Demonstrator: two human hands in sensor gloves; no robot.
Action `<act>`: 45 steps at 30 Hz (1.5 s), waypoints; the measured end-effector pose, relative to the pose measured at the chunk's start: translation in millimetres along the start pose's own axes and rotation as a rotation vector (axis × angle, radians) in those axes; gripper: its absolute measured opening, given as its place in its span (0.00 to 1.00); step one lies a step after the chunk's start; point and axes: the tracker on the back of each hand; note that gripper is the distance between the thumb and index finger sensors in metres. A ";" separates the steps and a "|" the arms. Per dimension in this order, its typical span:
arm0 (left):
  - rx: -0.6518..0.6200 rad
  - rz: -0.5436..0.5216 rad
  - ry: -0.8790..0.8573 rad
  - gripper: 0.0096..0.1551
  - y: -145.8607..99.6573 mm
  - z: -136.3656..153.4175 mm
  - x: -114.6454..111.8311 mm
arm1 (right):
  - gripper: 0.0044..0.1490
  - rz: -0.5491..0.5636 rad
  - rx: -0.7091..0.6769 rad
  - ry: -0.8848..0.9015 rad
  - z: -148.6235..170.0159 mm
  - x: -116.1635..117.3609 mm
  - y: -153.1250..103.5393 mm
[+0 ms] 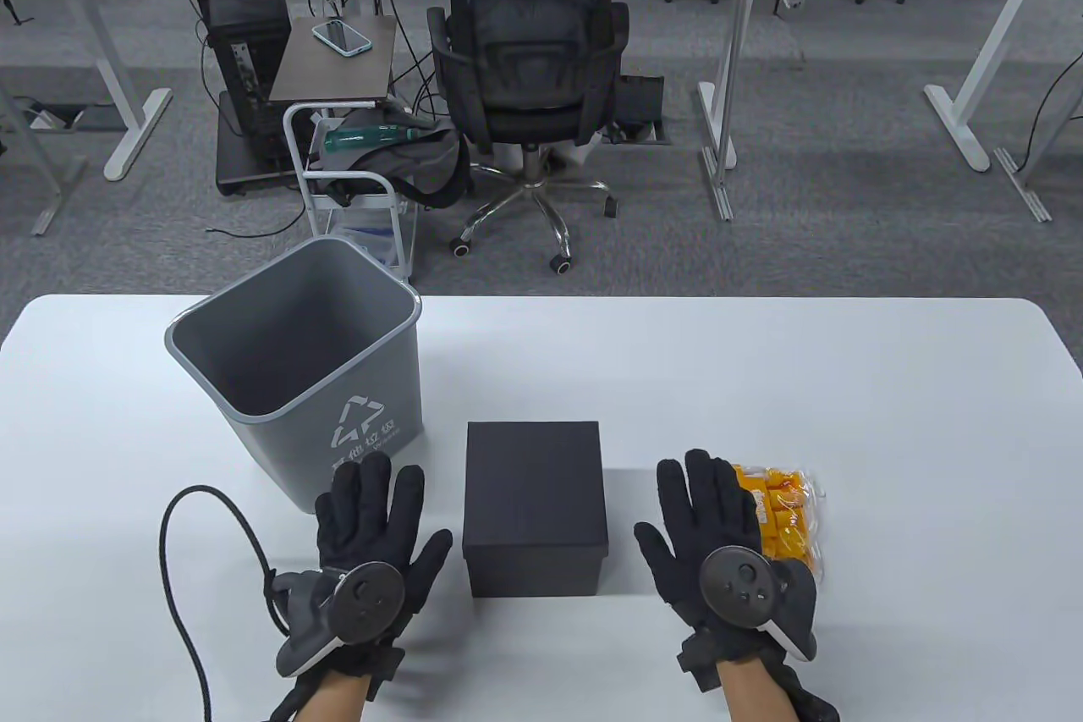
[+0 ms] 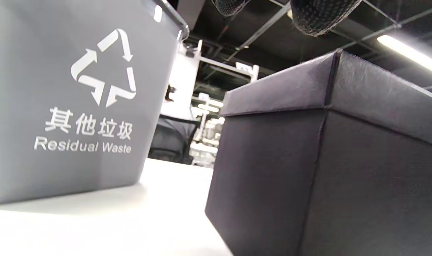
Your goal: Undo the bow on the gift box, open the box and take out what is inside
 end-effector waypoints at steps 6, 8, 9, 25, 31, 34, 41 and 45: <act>-0.053 0.027 -0.002 0.45 2.1 5.2 -4.1 | 0.48 -0.009 0.029 -0.007 4.9 -0.1 -3.3; -0.058 0.059 -0.012 0.44 3.6 8.2 -6.4 | 0.48 -0.012 0.033 -0.020 4.9 0.8 -3.1; -0.055 0.076 -0.011 0.44 4.4 9.5 -7.7 | 0.49 -0.013 0.031 -0.020 5.1 1.2 -3.2; -0.012 0.130 0.012 0.44 5.8 18.9 -13.6 | 0.49 -0.026 0.025 -0.090 2.1 11.6 -5.1; -0.004 0.097 0.008 0.45 4.9 19.6 -13.3 | 0.50 -0.032 0.028 -0.077 4.2 11.6 -6.2; -0.003 0.086 -0.006 0.46 4.5 20.2 -13.4 | 0.50 -0.032 0.021 -0.082 2.9 12.6 -6.7; 0.007 0.102 -0.019 0.47 5.4 21.8 -16.5 | 0.50 -0.041 0.008 -0.083 1.0 15.4 -6.1; 0.010 0.107 -0.025 0.47 5.6 22.1 -17.7 | 0.50 -0.042 0.019 -0.070 3.2 15.1 -5.9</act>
Point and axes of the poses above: the tracker on the back of each hand, its own z axis roughly to the little-finger side, its own y axis roughly from the wrist to the fingertips, x = y × z, and after that the axes turned 4 degrees about y, right-handed
